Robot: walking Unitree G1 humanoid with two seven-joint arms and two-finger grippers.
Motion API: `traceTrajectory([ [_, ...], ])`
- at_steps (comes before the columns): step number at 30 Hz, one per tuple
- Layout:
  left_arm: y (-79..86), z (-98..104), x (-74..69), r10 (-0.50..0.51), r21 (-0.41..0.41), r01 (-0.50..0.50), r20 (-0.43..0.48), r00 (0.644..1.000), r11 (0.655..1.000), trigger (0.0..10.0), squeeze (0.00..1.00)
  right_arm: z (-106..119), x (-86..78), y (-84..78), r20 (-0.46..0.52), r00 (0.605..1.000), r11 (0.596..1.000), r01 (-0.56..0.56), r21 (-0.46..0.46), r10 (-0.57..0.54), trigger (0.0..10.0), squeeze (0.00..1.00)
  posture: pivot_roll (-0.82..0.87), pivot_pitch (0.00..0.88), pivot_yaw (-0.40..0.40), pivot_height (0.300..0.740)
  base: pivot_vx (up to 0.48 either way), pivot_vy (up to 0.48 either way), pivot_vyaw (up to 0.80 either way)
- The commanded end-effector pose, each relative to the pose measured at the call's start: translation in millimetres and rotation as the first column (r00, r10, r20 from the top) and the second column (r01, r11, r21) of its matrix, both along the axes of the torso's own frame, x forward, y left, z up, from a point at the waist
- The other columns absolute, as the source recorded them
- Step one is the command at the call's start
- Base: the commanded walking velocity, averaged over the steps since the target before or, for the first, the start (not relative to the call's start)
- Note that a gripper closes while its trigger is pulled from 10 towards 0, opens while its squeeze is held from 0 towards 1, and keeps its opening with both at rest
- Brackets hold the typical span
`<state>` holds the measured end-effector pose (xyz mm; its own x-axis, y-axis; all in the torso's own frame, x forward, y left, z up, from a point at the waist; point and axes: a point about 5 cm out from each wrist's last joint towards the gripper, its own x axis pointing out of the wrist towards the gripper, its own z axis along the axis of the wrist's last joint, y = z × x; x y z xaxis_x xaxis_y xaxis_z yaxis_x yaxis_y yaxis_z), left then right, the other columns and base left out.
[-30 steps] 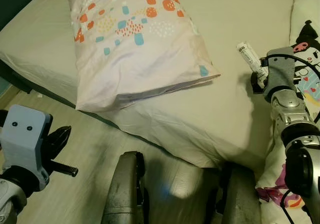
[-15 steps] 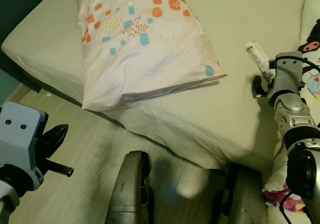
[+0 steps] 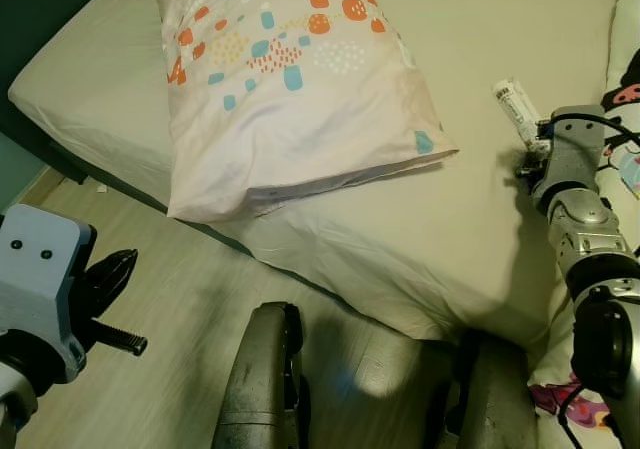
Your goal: Clean up the room
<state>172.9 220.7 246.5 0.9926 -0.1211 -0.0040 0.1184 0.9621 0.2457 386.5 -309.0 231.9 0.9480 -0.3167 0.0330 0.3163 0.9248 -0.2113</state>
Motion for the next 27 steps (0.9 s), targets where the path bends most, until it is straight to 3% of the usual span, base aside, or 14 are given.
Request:
traceTrajectory([
  [1,5.4,-3.0,-2.2,0.025,0.022,-0.024,-0.037,0.999,0.999,10.0,0.0,-17.0,-2.7,0.4,-0.049,0.999,0.999,0.002,0.036,-0.001,0.0,0.0,0.47,0.432,0.192,0.546,0.0,0.0,0.0],
  [14,5.5,-4.8,-1.5,0.028,0.019,-0.028,-0.039,0.999,0.999,10.0,0.0,-17.2,-2.0,2.3,-0.045,0.999,0.999,-0.009,0.04,0.011,0.0,0.0,0.45,0.43,0.181,0.546,0.0,0.0,0.0],
  [19,-0.9,-12.5,10.8,0.028,-0.042,-0.029,-0.013,1.0,0.999,10.0,0.0,3.6,10.2,24.9,0.04,0.993,0.992,-0.116,0.047,0.114,0.0,0.0,0.34,0.418,0.116,0.546,0.0,0.0,0.0],
  [22,-2.5,-13.8,13.4,0.028,-0.054,-0.028,-0.007,1.0,0.998,10.0,0.0,7.7,11.9,28.0,0.059,0.99,0.99,-0.129,0.057,0.126,0.0,0.0,0.34,0.418,0.116,0.546,0.0,0.0,0.0],
  [24,-8.0,-19.5,22.0,0.029,-0.09,-0.028,0.005,1.0,0.996,10.0,0.0,14.0,16.0,38.3,0.078,0.982,0.984,-0.174,0.041,0.171,0.0,0.0,0.26,0.407,0.06,0.546,0.0,0.0,0.0],
  [27,-14.2,-25.8,30.2,0.03,-0.12,-0.028,0.014,0.999,0.992,10.0,0.0,17.6,19.1,47.7,0.098,0.973,0.976,-0.215,0.046,0.209,0.0,0.0,0.22,0.4,0.038,0.546,0.0,0.0,0.0],
])
